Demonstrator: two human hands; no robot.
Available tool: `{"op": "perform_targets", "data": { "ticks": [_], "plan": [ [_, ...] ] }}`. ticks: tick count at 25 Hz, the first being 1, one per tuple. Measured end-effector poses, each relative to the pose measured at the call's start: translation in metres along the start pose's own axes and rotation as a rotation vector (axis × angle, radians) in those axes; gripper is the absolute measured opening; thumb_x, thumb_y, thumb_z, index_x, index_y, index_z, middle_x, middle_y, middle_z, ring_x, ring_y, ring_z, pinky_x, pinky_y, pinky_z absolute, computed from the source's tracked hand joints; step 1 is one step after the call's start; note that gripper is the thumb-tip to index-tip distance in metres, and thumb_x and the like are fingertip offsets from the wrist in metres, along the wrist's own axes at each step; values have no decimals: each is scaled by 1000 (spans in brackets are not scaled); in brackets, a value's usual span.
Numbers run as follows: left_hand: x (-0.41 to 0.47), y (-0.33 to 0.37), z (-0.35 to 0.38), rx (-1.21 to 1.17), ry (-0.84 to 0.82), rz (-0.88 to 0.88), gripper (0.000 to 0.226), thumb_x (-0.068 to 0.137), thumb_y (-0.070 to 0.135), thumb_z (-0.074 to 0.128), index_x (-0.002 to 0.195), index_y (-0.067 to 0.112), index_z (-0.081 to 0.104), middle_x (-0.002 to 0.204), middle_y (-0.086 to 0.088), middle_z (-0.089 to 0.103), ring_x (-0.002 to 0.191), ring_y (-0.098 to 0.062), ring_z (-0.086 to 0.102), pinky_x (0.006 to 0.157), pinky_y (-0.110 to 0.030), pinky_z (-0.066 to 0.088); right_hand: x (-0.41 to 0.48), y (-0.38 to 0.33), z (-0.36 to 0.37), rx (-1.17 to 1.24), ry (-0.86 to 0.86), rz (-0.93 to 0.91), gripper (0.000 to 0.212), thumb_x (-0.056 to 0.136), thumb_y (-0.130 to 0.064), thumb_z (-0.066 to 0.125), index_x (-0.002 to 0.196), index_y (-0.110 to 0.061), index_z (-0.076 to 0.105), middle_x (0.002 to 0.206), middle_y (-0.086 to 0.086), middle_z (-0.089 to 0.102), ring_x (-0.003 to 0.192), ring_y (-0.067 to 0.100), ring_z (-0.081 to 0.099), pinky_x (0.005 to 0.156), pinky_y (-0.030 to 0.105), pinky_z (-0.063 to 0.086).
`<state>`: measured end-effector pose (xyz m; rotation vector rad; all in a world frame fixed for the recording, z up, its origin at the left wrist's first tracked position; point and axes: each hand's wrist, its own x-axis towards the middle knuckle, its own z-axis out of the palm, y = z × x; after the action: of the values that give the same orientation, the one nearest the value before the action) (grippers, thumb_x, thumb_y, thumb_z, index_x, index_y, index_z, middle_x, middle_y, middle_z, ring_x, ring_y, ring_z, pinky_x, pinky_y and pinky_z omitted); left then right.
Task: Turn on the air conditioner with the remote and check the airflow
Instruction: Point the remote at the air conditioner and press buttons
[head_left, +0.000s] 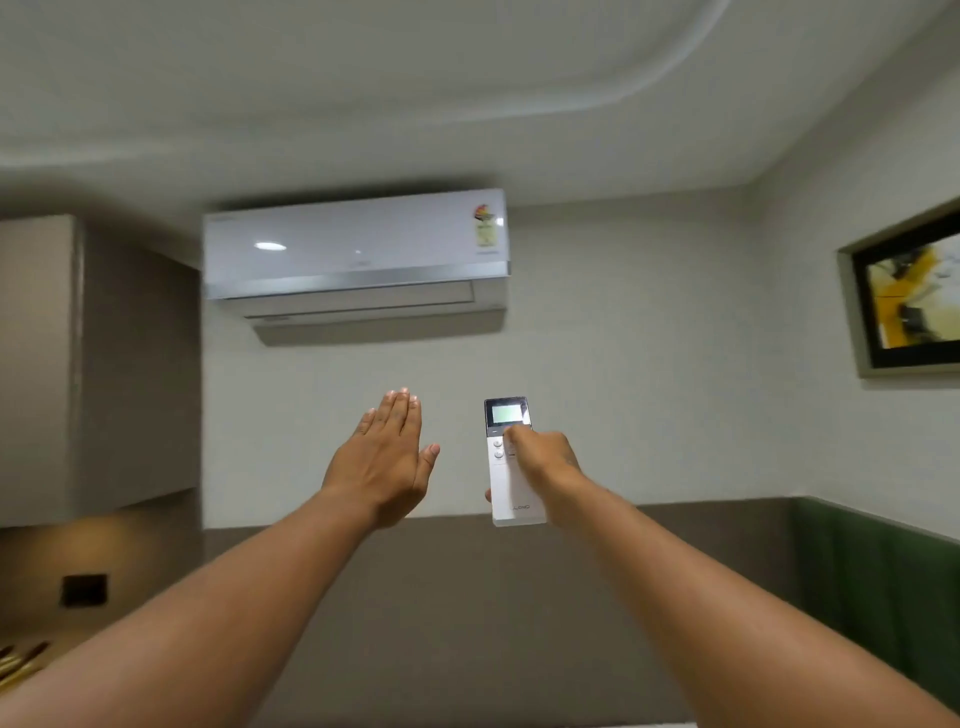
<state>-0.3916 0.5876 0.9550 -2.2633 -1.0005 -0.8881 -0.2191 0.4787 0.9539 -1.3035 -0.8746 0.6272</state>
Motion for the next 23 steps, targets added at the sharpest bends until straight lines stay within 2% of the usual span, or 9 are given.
{"op": "perform_targets", "data": {
  "ticks": [2,3,5,10,13,23],
  "plan": [
    [-7,-28,-15,30,14,-36,69,99,47,13,152,8,-4,162,-9,-6,149,-20,-7,119,-35,-1,2,-10,32,-5,-39,-16,23,95,-21,49,103,-7,66,116,23,79,108,48,81,86,46,68],
    [-9,-39,-22,44,20,-51,69,98,47,13,153,8,-3,162,-9,-6,149,-20,-7,119,-35,-1,1,-15,46,-2,-51,-21,21,95,-21,50,101,-9,65,124,24,79,115,47,80,98,50,65],
    [-12,-59,-35,71,32,-78,69,98,48,13,153,8,-4,162,-9,-6,148,-20,-7,119,-35,0,0,-25,70,8,-85,-35,17,94,-23,50,97,-12,63,129,24,78,118,46,79,106,52,62],
    [-6,-68,-51,70,48,-111,68,99,46,15,153,8,-4,162,-10,-7,148,-20,-8,119,-35,-1,1,-43,96,2,-100,-35,14,96,-25,50,93,-16,60,127,22,78,116,45,79,109,54,60],
    [-2,-59,-52,56,71,-109,68,99,46,15,153,8,-4,162,-9,-6,148,-20,-7,118,-34,-2,4,-50,92,5,-75,-16,14,97,-24,50,87,-17,58,128,20,78,117,45,78,109,52,60],
    [9,-42,-34,47,59,-98,68,99,47,14,153,10,-5,162,-7,-8,148,-19,-8,117,-33,-2,9,-52,82,-21,-49,-4,20,102,-31,51,87,-20,58,124,18,79,116,43,78,107,47,62]
  ]
}}
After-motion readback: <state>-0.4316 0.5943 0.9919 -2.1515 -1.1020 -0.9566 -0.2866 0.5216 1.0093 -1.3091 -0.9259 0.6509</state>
